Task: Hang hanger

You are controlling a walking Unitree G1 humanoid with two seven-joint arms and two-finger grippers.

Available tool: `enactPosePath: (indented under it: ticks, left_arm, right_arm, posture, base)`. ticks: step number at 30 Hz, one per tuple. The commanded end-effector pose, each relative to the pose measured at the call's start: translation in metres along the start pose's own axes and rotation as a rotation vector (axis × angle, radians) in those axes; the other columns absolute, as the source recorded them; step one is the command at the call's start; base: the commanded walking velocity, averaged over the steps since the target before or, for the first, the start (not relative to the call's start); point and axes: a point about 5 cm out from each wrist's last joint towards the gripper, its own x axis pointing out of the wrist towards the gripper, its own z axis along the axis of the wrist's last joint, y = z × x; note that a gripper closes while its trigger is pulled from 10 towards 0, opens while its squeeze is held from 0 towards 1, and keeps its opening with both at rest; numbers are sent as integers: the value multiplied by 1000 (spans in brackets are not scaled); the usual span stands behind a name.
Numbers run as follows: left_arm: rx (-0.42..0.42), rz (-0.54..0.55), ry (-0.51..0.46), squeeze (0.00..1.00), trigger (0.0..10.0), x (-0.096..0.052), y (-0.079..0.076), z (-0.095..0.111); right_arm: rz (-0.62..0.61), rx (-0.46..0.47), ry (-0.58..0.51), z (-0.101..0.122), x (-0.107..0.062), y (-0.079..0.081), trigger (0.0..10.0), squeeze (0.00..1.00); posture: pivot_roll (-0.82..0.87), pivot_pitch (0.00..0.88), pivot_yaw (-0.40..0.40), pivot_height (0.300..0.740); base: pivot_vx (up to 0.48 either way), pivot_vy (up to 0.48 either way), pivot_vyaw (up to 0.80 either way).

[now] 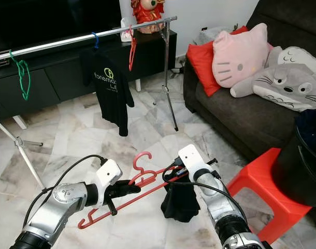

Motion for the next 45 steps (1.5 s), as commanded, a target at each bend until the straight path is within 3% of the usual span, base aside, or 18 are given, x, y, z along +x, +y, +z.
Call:
enactPosePath:
  ticks: [1, 12, 28, 38, 45]
  left_arm:
    - [27, 22, 32, 0, 10000, -2, 5, -3]
    - [34, 102, 35, 0, 10000, -2, 11, -6]
    - [10, 63, -29, 0, 10000, 9, 7, 5]
    - [28, 0, 53, 0, 10000, 6, 2, -6]
    - [45, 72, 76, 0, 10000, 8, 9, -7]
  right_arm:
    - [-15, 10, -38, 9, 0, -5, 10000, 0]
    - [5, 16, -52, 13, -3, -7, 10000, 0]
    - [53, 22, -32, 18, -13, -10, 10000, 0]
    - [30, 87, -5, 27, -16, -17, 10000, 0]
    - [43, 96, 7, 32, -18, -16, 10000, 0]
  posture:
    - [-117, 0, 8, 740]
    - [-121, 0, 6, 740]
    - [-132, 0, 8, 740]
    - [-132, 0, 7, 740]
    - [-132, 0, 5, 740]
  base:
    - [0, 0, 0]
    - [0, 0, 0]
    - [0, 0, 0]
    - [0, 0, 0]
    - [0, 0, 0]
